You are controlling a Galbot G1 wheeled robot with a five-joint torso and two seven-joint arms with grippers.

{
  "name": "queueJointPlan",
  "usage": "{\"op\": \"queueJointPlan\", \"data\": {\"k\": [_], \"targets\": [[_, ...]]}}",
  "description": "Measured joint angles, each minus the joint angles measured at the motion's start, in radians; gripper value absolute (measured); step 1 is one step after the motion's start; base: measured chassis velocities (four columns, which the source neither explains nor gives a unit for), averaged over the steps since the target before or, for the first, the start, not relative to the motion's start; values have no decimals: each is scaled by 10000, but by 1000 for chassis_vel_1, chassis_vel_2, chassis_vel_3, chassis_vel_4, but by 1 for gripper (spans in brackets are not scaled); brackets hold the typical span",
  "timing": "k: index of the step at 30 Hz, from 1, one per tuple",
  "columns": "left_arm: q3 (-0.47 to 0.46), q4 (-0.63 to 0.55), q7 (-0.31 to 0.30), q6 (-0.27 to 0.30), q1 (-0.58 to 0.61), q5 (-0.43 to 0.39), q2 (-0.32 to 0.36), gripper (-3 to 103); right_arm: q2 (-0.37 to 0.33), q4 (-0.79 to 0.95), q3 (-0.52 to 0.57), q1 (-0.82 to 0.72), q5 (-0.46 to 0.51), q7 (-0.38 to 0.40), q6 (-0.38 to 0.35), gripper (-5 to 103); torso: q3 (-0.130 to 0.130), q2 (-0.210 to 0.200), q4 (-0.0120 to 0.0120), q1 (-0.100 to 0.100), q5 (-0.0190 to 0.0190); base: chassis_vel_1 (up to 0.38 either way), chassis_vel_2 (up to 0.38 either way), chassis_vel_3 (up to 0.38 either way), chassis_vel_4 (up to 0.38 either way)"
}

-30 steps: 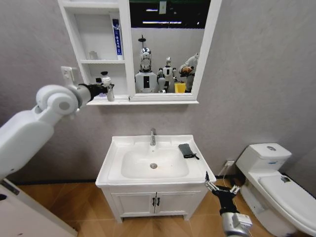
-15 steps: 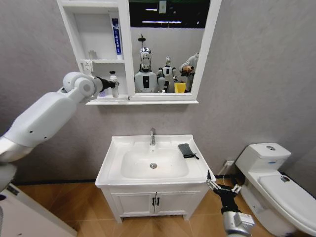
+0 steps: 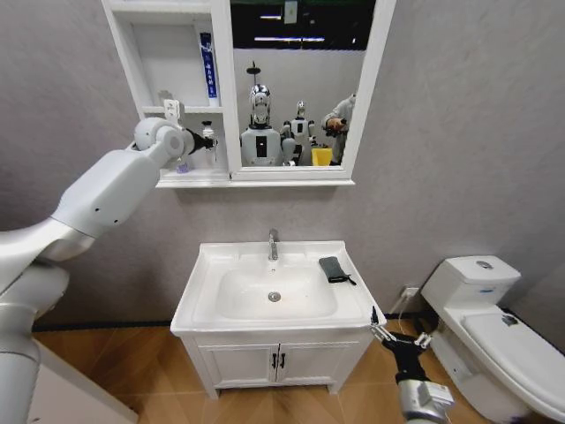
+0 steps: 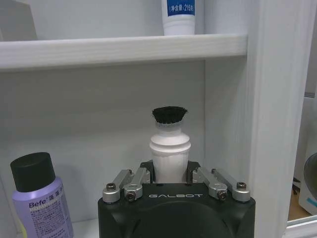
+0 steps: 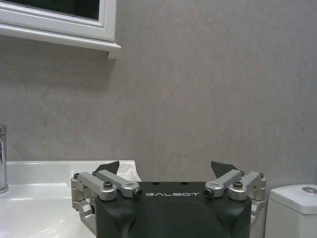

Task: Move facial cleanser and shampoo from washbasin to cabinet, then wipe washbasin with towel.

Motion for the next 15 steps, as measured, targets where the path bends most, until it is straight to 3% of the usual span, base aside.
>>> {"op": "queueJointPlan", "data": {"k": [11, 15], "targets": [[-63, 573, 138, -137, 106, 416, -305, 29, -13, -87, 41, -9, 45, 5, 39, 100, 0, 1, -1, -1, 1, 0, 0, 0, 0], [-150, 550, -15, -107, 244, 414, -283, 38, -39, -116, 49, 1, 50, 6, 42, 100, -1, 2, -1, -2, 3, 0, 0, 0, 0]]}}
